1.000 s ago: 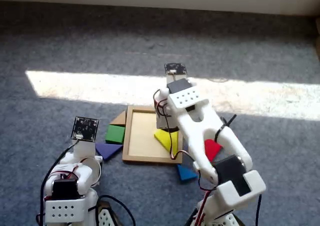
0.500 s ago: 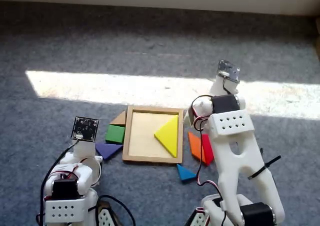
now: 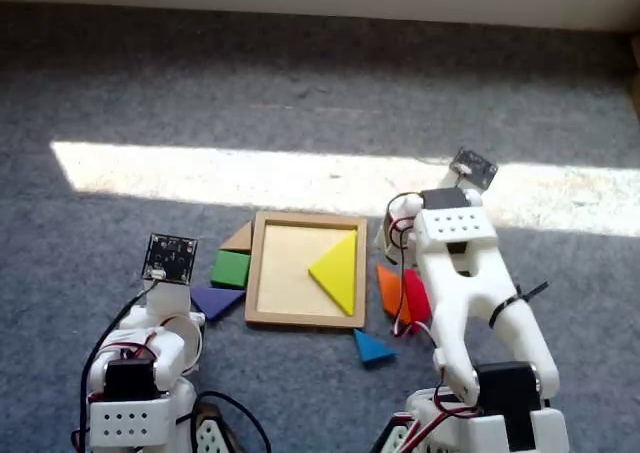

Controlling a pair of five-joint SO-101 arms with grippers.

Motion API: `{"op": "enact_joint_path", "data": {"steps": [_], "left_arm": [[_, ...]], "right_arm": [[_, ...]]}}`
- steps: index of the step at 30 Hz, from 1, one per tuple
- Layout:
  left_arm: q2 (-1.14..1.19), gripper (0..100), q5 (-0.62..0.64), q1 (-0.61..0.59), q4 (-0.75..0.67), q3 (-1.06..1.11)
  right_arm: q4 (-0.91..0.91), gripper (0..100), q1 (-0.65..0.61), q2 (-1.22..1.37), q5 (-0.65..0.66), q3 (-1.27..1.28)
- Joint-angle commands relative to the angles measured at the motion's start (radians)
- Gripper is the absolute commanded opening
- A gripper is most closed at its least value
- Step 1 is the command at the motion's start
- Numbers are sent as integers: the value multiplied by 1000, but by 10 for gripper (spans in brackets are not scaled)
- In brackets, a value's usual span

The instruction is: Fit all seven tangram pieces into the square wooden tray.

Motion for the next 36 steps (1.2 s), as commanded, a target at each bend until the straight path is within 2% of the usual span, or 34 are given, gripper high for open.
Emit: {"op": "enact_joint_path", "data": {"steps": [1,8,24,31,36], "left_arm": [[-45,7,-8,-12,6,21],[-45,7,-8,-12,6,21],[-45,7,-8,-12,6,21],[-45,7,-8,-12,6,21],[-45,7,-8,-12,6,21]], "right_arm": [[-71,404,10,42,-12,-7],[-136,404,12,143,-14,-5],[-131,402,53,252,-11,-15],[-131,230,53,252,-5,-15],[-131,204,54,249,-5,-15]]}}
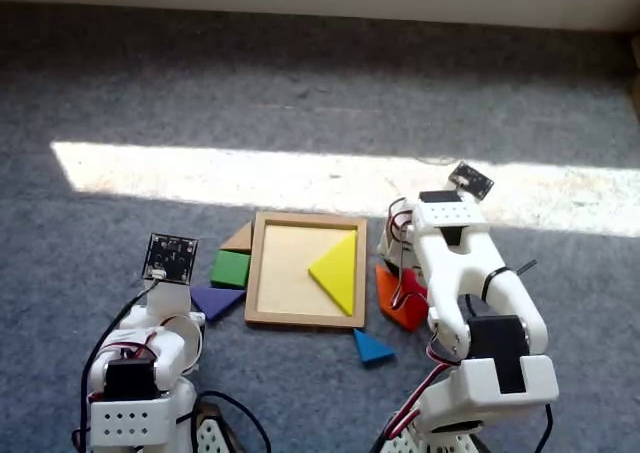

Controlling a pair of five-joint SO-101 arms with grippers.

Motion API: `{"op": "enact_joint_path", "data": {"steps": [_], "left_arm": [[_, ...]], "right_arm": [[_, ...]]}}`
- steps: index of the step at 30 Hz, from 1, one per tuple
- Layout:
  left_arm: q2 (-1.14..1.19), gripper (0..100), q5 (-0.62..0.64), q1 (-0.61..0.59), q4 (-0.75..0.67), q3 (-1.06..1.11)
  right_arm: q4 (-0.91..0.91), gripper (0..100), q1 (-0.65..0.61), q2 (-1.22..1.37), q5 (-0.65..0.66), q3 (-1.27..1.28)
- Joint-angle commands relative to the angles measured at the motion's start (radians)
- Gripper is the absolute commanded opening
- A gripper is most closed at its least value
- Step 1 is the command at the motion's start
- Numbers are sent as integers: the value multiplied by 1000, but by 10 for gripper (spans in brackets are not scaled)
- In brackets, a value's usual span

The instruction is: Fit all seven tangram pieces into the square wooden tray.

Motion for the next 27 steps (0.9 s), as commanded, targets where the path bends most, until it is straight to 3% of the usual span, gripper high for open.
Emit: {"op": "enact_joint_path", "data": {"steps": [1,4,12,20,27], "left_arm": [[-45,7,-8,-12,6,21],[-45,7,-8,-12,6,21],[-45,7,-8,-12,6,21],[-45,7,-8,-12,6,21],[-45,7,-8,-12,6,21]], "right_arm": [[-5,204,7,5,-5,-10],[-5,203,7,-33,11,-7],[-7,202,7,-291,196,27],[-8,202,-4,-387,482,35],[-13,202,-133,-387,733,35]]}}
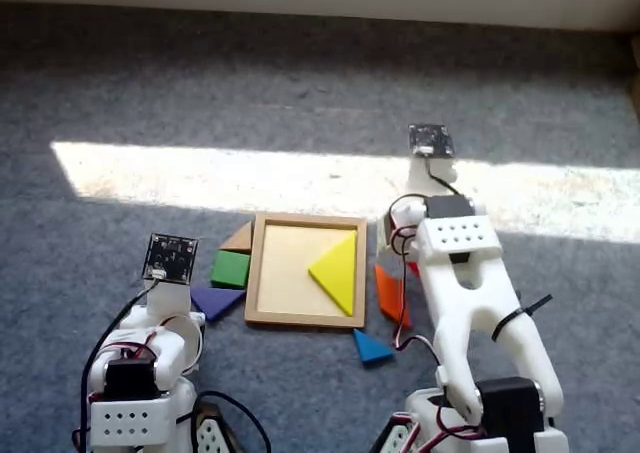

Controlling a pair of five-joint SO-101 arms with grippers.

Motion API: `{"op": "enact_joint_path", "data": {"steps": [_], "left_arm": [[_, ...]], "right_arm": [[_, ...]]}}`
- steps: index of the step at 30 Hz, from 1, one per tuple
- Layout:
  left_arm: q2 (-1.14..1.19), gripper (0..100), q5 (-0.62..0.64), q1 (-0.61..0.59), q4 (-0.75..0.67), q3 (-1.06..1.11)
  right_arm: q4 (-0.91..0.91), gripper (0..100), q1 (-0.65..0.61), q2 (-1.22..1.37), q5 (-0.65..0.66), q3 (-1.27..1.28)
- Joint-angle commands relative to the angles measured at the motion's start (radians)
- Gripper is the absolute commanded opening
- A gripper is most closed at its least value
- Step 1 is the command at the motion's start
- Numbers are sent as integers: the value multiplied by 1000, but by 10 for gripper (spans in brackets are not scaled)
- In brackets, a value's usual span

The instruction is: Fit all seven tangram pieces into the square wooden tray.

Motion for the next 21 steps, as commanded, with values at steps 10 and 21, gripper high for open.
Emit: {"op": "enact_joint_path", "data": {"steps": [10,21], "left_arm": [[-45,7,-8,-12,6,21],[-45,7,-8,-12,6,21]], "right_arm": [[-107,202,-263,-47,437,-16],[-257,202,-387,-45,775,-16]]}}
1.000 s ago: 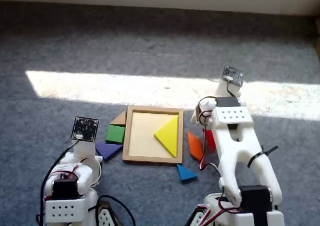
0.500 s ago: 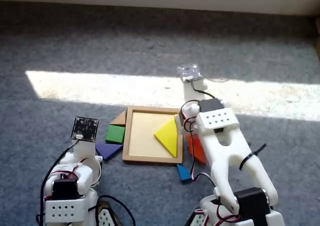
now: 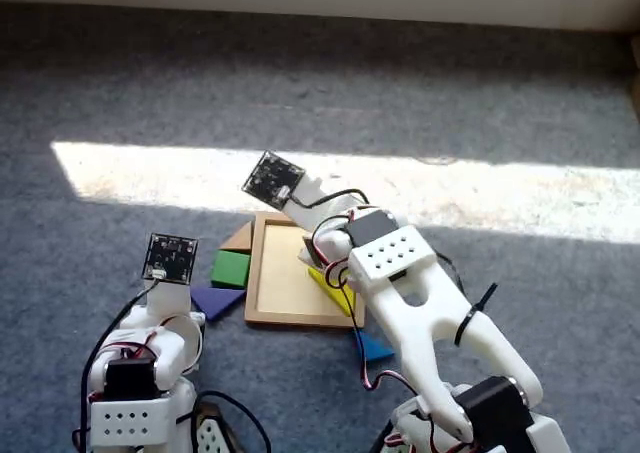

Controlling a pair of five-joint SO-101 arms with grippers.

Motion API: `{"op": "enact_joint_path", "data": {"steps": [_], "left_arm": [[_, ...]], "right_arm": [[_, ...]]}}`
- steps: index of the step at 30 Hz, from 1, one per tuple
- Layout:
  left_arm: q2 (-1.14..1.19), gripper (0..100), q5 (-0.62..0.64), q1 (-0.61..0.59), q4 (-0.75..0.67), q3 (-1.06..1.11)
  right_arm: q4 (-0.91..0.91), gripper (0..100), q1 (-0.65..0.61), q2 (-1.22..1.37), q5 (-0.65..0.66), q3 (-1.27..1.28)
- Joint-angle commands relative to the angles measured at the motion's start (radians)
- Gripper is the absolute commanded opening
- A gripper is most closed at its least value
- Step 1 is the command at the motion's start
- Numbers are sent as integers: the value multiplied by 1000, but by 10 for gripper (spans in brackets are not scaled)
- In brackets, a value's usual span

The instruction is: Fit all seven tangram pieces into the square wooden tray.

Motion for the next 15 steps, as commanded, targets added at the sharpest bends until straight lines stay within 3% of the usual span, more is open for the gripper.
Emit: {"op": "enact_joint_path", "data": {"steps": [1,15], "left_arm": [[-45,7,-8,-12,6,21],[-45,7,-8,-12,6,21]], "right_arm": [[-58,202,-42,-45,104,-15],[-116,202,-102,48,130,-19]]}}
